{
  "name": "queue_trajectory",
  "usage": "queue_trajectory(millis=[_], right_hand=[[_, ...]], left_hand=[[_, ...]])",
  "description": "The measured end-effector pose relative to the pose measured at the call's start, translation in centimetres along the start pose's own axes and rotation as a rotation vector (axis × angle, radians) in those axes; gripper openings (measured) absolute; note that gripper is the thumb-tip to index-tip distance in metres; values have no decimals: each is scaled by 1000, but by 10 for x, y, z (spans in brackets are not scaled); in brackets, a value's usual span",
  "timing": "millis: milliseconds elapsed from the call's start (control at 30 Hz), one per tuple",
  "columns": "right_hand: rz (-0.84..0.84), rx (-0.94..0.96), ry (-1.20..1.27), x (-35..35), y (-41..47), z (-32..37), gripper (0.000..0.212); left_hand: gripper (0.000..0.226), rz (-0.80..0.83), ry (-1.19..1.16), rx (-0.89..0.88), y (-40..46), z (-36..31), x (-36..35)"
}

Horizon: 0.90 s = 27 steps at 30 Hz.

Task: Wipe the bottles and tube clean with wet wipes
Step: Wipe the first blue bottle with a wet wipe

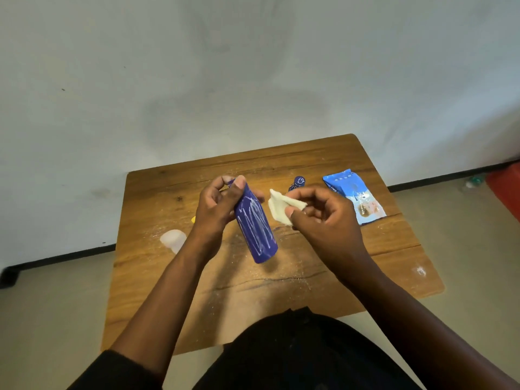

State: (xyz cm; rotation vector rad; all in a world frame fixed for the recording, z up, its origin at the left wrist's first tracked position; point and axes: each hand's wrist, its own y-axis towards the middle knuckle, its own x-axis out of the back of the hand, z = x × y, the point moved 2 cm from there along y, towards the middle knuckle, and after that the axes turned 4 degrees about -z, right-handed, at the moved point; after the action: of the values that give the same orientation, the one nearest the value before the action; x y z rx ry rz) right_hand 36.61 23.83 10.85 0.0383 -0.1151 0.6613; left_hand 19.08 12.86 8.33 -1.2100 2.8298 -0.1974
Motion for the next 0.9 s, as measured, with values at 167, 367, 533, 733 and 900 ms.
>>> queue_trajectory(millis=[167,367,533,733,900], right_hand=[[25,270,-144,-26,-2,26,21],[81,540,-359,-53,-23,26,32],[201,608,-372,-61,-42,15,28],[75,635,-356,-69,-39,25,20],[53,638,-308,-80,-32,35,21]], left_hand=[[50,-73,-77,-16,-20,-14,-10],[45,-216,-260,-4,-37,-25,-4],[39,-294,-270,-11,-44,-30,12],[42,-251,-312,42,-64,-24,5],[46,-275,-310,37,-65,-31,12]])
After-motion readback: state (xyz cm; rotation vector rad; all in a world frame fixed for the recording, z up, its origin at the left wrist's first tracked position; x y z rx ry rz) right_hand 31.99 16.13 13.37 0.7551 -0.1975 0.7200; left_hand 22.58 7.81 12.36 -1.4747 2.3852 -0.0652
